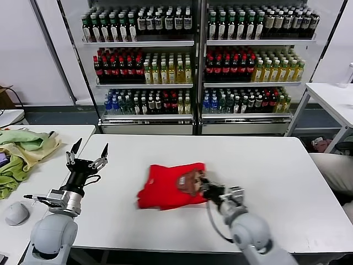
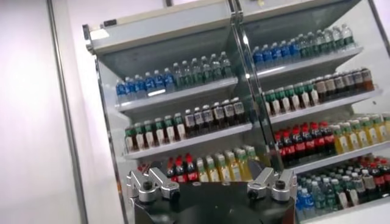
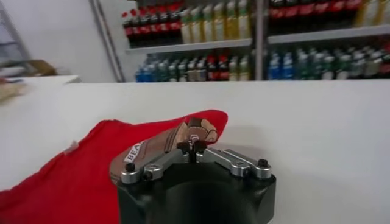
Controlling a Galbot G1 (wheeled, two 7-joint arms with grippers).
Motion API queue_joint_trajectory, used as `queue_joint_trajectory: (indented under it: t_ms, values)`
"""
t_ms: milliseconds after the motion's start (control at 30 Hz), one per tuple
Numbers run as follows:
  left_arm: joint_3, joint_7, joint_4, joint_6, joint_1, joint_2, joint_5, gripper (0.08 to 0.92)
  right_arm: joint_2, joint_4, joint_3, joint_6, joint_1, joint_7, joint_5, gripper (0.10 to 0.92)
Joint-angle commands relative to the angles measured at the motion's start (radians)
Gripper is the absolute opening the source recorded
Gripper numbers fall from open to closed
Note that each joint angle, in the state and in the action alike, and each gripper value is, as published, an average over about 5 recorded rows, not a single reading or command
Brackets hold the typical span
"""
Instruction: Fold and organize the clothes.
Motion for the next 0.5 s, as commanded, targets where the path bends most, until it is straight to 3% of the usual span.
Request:
queue_joint_trajectory:
  t_ms: [33,300,500]
  values:
    - [0.053,0.011,0.034,-0.120,-0.009,-0.033,0.104,0.823,-0.117,0.020,0.240,0.046,-0.167,-0.158,-0.286,0.149]
    - [0.045,0.015,0.049,-0.196,-0.002,-0.027,0.116,0.823,-0.178,0.129,0.400,0.107,-0.195,-0.247,-0.262,0.365]
    - [0.063,0.018,0.084,-0.218,-0.041,-0.047,0.152,0.823,-0.184,0.089,0.445,0.147,-0.107,-0.247,-0.222,0.529]
